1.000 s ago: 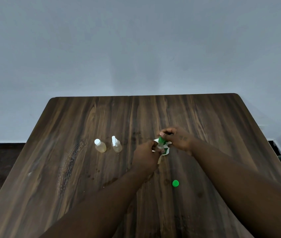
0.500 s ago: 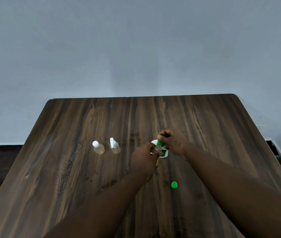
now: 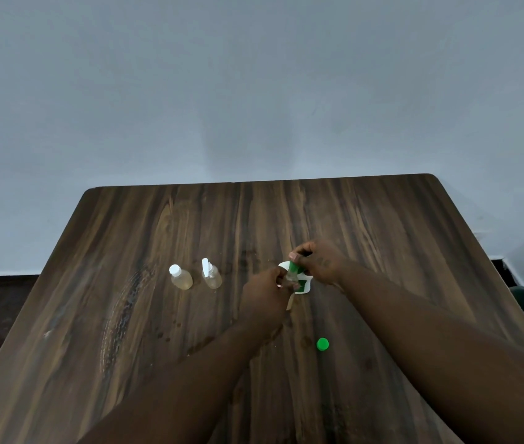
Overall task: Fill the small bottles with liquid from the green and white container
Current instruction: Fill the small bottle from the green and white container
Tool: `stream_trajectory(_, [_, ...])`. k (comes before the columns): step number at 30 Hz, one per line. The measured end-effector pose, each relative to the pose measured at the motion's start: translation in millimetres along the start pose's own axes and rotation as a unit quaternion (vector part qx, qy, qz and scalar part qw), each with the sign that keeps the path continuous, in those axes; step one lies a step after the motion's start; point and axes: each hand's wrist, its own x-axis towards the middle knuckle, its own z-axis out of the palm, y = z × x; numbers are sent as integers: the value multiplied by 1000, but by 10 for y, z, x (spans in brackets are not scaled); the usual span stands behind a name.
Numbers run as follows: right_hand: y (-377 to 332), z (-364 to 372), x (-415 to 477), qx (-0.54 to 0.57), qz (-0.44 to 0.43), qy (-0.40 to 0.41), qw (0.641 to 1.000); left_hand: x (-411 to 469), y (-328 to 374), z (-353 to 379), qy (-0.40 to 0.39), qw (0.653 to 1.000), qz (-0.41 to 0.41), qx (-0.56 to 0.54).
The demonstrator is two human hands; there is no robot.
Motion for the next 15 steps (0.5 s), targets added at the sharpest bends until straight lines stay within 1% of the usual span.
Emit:
stream_trajectory(3, [7, -45, 18, -16, 0, -24, 1000, 24, 12, -36, -11, 1000, 0, 2])
stream_trajectory(9, [20, 39, -7, 22, -5, 25, 999, 23, -6, 3, -13, 1000, -4, -3])
stream_trajectory(13, [19, -26, 25, 6, 4, -15, 1000, 56, -7, -24, -18, 1000, 1, -7])
stream_trajectory(15, [28, -18, 39, 0, 5, -10, 1000, 59, 1, -37, -28, 1000, 6, -1])
